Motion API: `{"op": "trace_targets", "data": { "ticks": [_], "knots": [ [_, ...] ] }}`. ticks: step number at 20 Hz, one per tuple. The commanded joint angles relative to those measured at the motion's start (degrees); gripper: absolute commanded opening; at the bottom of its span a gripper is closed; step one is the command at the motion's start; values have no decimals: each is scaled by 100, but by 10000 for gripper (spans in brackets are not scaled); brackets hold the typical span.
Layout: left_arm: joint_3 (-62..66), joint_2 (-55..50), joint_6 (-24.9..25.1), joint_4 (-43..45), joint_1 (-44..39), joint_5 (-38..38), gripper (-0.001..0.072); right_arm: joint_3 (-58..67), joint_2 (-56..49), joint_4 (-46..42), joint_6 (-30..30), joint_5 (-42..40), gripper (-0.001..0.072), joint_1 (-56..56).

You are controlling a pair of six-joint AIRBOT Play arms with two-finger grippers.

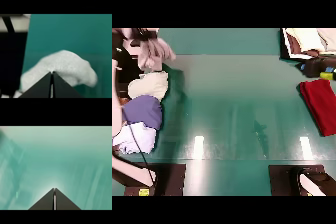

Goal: Fold the shirts.

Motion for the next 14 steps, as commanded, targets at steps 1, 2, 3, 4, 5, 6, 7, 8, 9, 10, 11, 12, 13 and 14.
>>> {"op": "trace_targets", "data": {
  "ticks": [1,2,3,4,5,6,7,8,9,10,11,12,13,14],
  "knots": [
    [170,1432,461,0,-439,-363,19,813,4,-264,-4,-103,10,2],
    [170,1805,601,-2,-640,-560,19,1036,4,-313,-4,-76,10,2],
    [170,2155,710,-2,-874,-804,18,1209,4,-391,-4,-74,10,2],
    [170,2413,767,-2,-1099,-1080,18,1360,4,-387,-4,-74,10,2],
    [168,2612,831,-2,-1375,-1394,18,1475,4,-389,-4,-46,10,2],
    [166,2747,828,-2,-1685,-1727,18,1591,4,-389,-4,31,10,2],
    [127,2800,820,-4,-2006,-2017,18,1687,4,-387,-4,111,10,2],
    [24,2804,713,-11,-2409,-2269,18,1757,4,-385,-4,179,10,2],
    [-151,2776,597,-26,-2809,-2435,18,1818,4,-385,-4,243,10,2],
    [-404,2750,518,-98,-3226,-2485,18,1875,4,-385,-4,326,10,2],
    [-702,2695,514,-227,-3661,-2507,18,1928,4,-385,-4,400,10,2],
    [-955,2618,474,-376,-4048,-2511,19,1967,7,-385,-4,457,10,2],
    [-1191,2487,461,-695,-4409,-2463,19,2017,4,-387,-4,527,10,2],
    [-1392,2328,466,-1189,-4693,-2310,21,2074,4,-387,-4,605,10,2]
  ]
}}
